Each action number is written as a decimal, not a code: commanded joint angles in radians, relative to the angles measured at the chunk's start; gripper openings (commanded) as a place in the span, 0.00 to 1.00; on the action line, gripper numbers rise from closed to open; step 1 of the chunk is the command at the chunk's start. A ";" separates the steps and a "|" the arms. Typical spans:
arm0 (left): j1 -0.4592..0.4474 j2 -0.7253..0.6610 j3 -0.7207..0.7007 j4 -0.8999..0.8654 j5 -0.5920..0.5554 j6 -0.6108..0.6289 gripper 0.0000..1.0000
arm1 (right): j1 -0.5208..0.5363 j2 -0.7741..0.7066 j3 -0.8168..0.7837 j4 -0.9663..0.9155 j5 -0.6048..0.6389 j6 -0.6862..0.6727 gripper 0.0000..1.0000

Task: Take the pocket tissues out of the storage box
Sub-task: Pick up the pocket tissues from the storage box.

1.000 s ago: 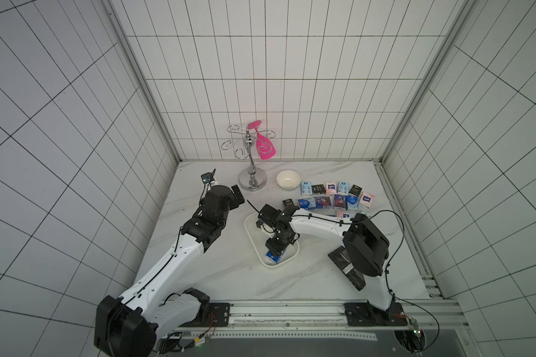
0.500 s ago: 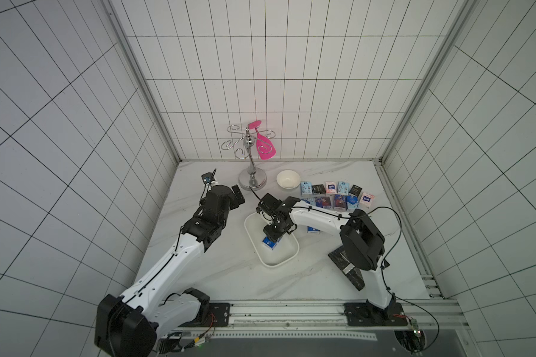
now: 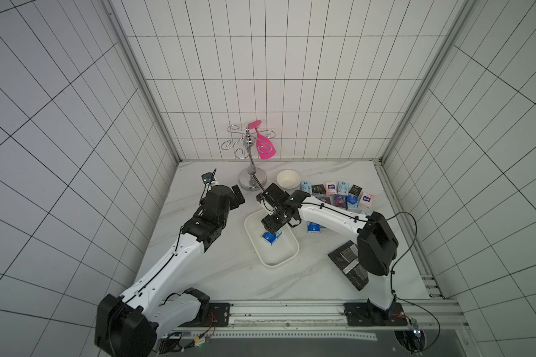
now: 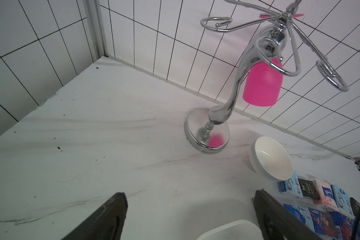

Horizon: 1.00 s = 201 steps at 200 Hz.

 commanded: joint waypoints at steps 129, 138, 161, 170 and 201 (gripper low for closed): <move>0.006 -0.003 0.001 -0.004 0.003 0.009 0.99 | 0.047 0.095 -0.069 0.058 0.030 0.018 0.98; 0.006 -0.002 0.001 -0.004 0.001 0.010 0.99 | 0.049 0.107 -0.063 0.050 0.040 0.019 0.97; 0.006 -0.004 -0.001 -0.004 -0.001 0.009 0.98 | 0.051 0.125 -0.065 0.049 0.050 0.023 0.93; 0.006 -0.003 -0.002 -0.004 -0.001 0.008 0.98 | 0.051 0.129 -0.066 0.049 0.060 0.024 0.92; 0.006 -0.004 -0.004 -0.003 0.001 0.006 0.99 | 0.051 0.144 -0.069 0.049 0.097 0.024 0.92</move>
